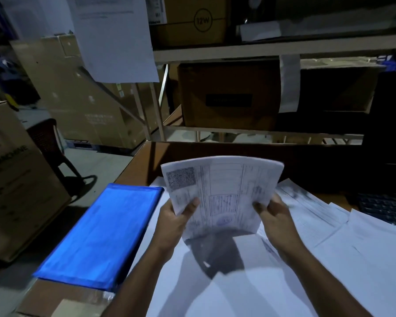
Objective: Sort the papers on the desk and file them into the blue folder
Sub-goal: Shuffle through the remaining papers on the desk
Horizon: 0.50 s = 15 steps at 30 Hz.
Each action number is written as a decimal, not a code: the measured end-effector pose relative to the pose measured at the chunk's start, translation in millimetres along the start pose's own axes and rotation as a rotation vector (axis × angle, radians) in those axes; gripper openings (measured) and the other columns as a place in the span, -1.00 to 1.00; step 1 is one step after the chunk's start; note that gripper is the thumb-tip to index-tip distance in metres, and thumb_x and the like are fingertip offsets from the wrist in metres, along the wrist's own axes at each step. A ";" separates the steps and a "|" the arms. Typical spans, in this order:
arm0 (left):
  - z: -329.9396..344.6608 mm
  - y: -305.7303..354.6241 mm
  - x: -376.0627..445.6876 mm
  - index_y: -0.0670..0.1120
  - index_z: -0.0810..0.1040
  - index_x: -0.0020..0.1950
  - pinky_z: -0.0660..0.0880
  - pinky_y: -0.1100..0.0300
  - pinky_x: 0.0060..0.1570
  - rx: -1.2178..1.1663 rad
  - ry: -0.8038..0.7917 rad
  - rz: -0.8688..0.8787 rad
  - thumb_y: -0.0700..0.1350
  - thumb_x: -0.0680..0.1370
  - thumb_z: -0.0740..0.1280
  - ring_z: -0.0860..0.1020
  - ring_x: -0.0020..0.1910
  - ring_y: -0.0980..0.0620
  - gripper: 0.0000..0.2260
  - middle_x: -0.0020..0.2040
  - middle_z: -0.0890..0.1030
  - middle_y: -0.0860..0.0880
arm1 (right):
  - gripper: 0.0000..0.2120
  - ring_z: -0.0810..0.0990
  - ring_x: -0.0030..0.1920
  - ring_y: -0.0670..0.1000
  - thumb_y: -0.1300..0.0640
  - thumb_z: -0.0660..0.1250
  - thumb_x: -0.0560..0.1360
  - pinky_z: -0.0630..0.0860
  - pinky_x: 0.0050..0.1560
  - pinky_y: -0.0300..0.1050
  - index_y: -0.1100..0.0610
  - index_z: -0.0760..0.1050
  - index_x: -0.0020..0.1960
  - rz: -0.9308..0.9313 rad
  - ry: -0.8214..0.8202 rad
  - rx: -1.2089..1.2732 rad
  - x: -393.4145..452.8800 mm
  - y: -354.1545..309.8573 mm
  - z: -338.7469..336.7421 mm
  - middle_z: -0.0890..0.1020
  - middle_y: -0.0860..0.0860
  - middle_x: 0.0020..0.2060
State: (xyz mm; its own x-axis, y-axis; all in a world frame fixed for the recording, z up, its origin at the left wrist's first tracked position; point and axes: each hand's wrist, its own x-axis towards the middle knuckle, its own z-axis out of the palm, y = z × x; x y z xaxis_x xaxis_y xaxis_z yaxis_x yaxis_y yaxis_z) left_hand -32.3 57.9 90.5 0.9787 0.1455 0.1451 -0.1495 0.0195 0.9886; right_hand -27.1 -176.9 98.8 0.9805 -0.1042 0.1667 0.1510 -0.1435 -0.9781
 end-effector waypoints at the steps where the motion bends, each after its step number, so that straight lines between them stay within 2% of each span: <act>1: 0.0 -7.0 -2.8 0.12 0.67 0.10 0.64 -0.01 0.09 -0.002 0.007 -0.040 0.13 0.49 0.52 0.67 0.17 -0.03 -0.77 0.08 0.75 0.11 | -0.79 0.65 0.06 -0.15 0.24 0.22 0.65 0.60 -0.10 -0.26 0.03 0.53 0.20 0.025 -0.025 -0.028 -3.4 9.9 0.6 0.68 -0.16 0.01; 3: 0.8 -16.6 -5.3 0.06 0.66 0.17 0.65 -0.03 0.16 0.001 -0.023 -0.098 0.10 0.50 0.50 0.69 0.17 -0.03 -0.72 0.12 0.75 0.09 | -0.77 0.64 0.08 -0.20 0.23 0.21 0.66 0.60 0.07 -0.11 0.01 0.55 0.21 0.060 -0.031 -0.034 -6.7 18.4 1.2 0.69 -0.18 0.05; 4: 1.8 -16.4 -5.9 0.05 0.66 0.18 0.66 0.02 0.13 0.004 -0.041 -0.107 0.08 0.51 0.48 0.70 0.15 -0.01 -0.72 0.12 0.75 0.10 | -0.77 0.64 0.09 -0.19 0.22 0.21 0.67 0.60 0.09 -0.08 -0.01 0.55 0.21 0.067 -0.024 -0.025 -6.0 17.8 1.9 0.69 -0.17 0.06; 7: 3.8 -7.0 -4.4 0.07 0.67 0.11 0.67 0.21 -0.09 0.008 -0.063 -0.083 0.04 0.50 0.45 0.73 0.05 0.09 -0.80 0.04 0.77 0.15 | -0.75 0.62 0.08 -0.21 0.17 0.20 0.67 0.57 0.04 -0.14 -0.14 0.51 0.20 0.052 -0.018 -0.041 -0.8 11.8 3.8 0.65 -0.20 0.07; 10: 0.5 -9.5 -2.2 0.04 0.68 0.14 0.69 0.11 -0.04 0.045 -0.106 -0.089 0.06 0.54 0.44 0.74 0.04 0.06 -0.78 0.06 0.77 0.08 | -0.76 0.62 0.11 -0.11 0.14 0.19 0.66 0.57 0.04 -0.09 -0.07 0.45 0.29 0.076 -0.008 -0.038 -2.2 16.2 6.0 0.64 -0.14 0.10; 12: -3.4 -18.6 -2.8 0.02 0.68 0.20 0.69 -0.02 0.05 0.092 -0.130 -0.105 0.07 0.59 0.43 0.73 0.10 0.01 -0.77 0.11 0.76 0.02 | -0.80 0.59 0.10 -0.12 0.13 0.17 0.68 0.53 -0.03 -0.19 -0.07 0.39 0.27 0.092 -0.037 -0.060 -9.5 21.8 9.8 0.60 -0.17 0.07; 13: -4.5 -21.1 -4.2 0.02 0.67 0.22 0.69 -0.03 0.06 0.109 -0.129 -0.116 0.07 0.60 0.43 0.73 0.11 0.00 -0.76 0.12 0.75 0.01 | -0.80 0.57 0.09 -0.16 0.13 0.16 0.68 0.50 -0.06 -0.24 -0.10 0.36 0.25 0.093 -0.054 -0.067 -12.4 21.3 11.9 0.58 -0.21 0.06; 15: -7.6 -23.5 -6.1 0.04 0.67 0.22 0.70 0.04 0.01 0.118 -0.101 -0.125 0.06 0.61 0.42 0.73 0.09 0.03 -0.79 0.12 0.75 0.04 | -0.81 0.57 0.08 -0.17 0.11 0.17 0.68 0.51 -0.05 -0.21 -0.13 0.35 0.23 0.089 -0.064 -0.083 -10.9 20.8 14.7 0.58 -0.22 0.05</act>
State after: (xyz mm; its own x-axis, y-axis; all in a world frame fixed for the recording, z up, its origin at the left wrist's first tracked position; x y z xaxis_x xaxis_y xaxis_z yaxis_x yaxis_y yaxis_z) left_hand -35.9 64.1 66.1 0.9986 0.0488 0.0182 -0.0140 -0.0853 0.9963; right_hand -32.8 -164.2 74.8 0.9959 -0.0579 0.0692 0.0551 -0.2179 -0.9744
